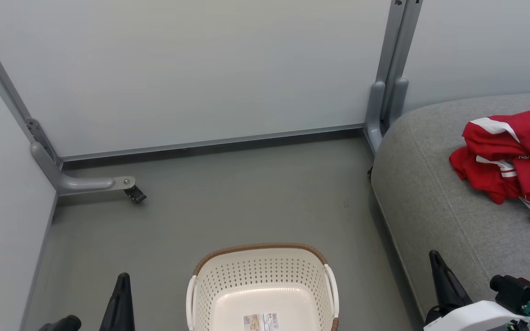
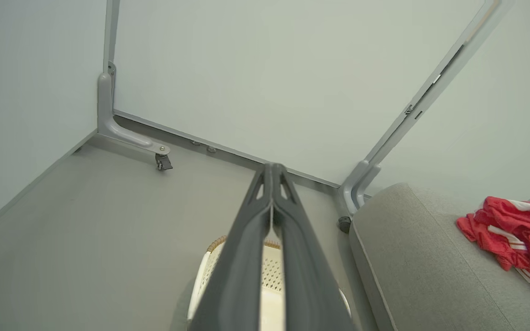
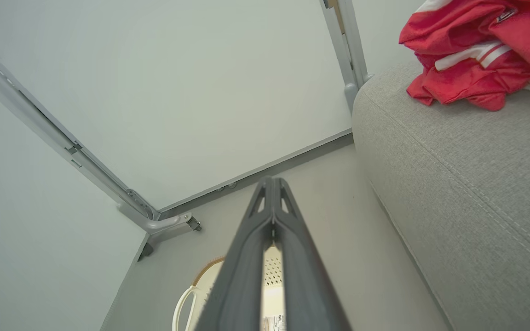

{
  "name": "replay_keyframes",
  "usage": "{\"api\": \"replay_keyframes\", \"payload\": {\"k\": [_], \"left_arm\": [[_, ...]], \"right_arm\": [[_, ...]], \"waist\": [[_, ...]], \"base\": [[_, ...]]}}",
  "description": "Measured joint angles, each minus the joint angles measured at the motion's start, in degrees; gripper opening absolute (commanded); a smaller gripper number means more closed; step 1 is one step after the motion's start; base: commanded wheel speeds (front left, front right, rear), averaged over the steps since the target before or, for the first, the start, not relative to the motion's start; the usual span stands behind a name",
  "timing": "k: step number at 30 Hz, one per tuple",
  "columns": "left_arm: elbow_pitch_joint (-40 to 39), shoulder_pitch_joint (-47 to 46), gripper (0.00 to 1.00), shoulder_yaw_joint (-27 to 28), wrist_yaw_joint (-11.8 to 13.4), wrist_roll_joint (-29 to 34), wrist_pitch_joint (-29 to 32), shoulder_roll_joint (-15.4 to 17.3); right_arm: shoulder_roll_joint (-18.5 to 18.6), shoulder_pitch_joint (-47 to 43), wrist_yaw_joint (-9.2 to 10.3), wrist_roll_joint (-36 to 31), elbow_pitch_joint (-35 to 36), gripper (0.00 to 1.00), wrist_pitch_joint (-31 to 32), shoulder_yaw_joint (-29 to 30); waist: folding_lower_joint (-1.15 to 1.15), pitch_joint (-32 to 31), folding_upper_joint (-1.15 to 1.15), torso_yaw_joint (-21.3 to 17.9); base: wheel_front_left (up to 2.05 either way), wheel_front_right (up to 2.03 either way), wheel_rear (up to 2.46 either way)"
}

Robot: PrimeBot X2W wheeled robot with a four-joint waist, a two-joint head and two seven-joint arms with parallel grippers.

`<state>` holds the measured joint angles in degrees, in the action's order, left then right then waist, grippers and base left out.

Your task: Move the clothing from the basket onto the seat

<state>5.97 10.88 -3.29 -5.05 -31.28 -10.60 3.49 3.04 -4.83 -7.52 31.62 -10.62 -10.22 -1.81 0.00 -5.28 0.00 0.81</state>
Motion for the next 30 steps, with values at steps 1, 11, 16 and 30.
{"api": "replay_keyframes", "payload": {"k": [1,11,16,30], "left_arm": [[0.1,-0.2,0.00,0.1,0.0,-0.9,0.1,0.0],[1.5,-2.6,0.00,0.9,-0.4,-10.1,2.0,0.5],[1.9,-3.7,0.00,1.2,-0.5,-14.4,3.0,0.6],[3.2,-6.4,0.00,2.2,-1.0,-25.0,5.5,0.8]], "right_arm": [[0.0,0.1,0.00,0.9,0.0,0.00,0.2,0.1],[0.2,1.7,0.00,9.9,-0.6,0.00,2.2,0.8],[0.3,2.3,0.00,13.9,-0.8,0.00,3.2,1.2],[0.6,4.3,0.00,24.3,-1.3,0.00,5.7,2.2]], "waist": [[0.00,0.0,0.00,0.0],[0.00,0.6,0.00,-0.1],[0.00,0.8,0.00,-0.1],[0.00,1.5,0.00,-0.2]], "base": [[0.00,0.00,0.00],[0.00,0.00,0.00],[0.00,0.00,0.00],[0.00,0.00,0.00]]}}
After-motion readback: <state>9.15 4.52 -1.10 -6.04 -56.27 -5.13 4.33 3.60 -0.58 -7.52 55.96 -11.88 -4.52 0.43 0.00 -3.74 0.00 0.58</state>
